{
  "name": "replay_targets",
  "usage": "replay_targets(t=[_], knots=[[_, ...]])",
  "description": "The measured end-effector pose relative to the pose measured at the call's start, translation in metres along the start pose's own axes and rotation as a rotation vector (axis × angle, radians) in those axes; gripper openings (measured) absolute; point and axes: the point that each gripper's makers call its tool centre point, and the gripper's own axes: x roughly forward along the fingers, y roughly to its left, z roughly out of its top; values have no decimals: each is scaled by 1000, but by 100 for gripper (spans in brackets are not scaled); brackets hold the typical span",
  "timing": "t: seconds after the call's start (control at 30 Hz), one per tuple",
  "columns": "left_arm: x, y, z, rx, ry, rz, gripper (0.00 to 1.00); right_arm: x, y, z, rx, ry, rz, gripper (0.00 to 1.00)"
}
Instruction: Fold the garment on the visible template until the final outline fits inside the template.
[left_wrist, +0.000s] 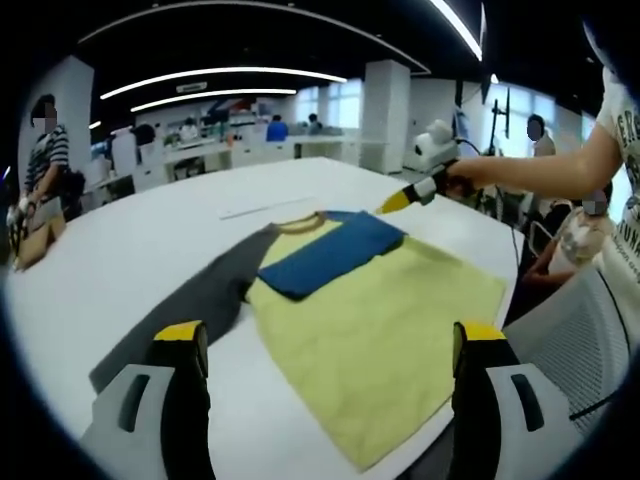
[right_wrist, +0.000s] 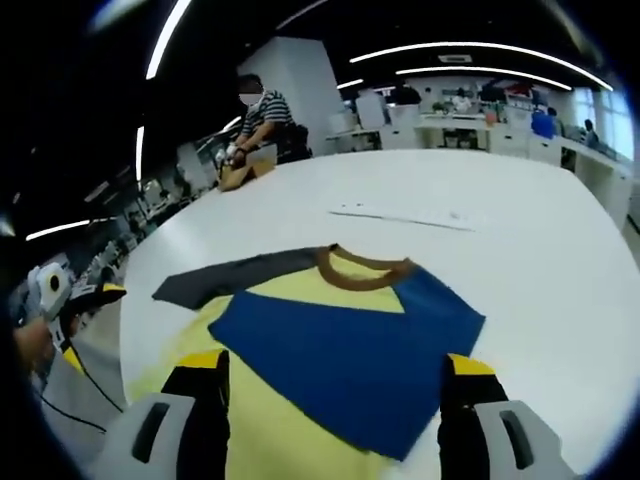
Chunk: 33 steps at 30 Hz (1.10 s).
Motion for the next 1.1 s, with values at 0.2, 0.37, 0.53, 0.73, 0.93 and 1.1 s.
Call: replay_targets(t=[0.2, 0.37, 0.53, 0.73, 0.93, 1.1], knots=[[0, 0, 0, 1, 6, 1, 99, -16, -24, -13, 14, 13, -33, 80], [0, 0, 1, 3, 10, 1, 99, -27, -33, -22, 7, 24, -44, 70], [1, 1, 1, 5, 14, 3, 99, -34, -42, -35, -27, 51, -70, 50], [3, 1, 2, 5, 14, 5, 99, -34, -41, -50, -65, 77, -72, 35], [2, 0, 0, 3, 17, 5, 99, -29, -36, -62, -64, 98, -57, 28], [0, 1, -1, 3, 17, 8, 99, -25, -34, -69, -53, 107, -56, 18]])
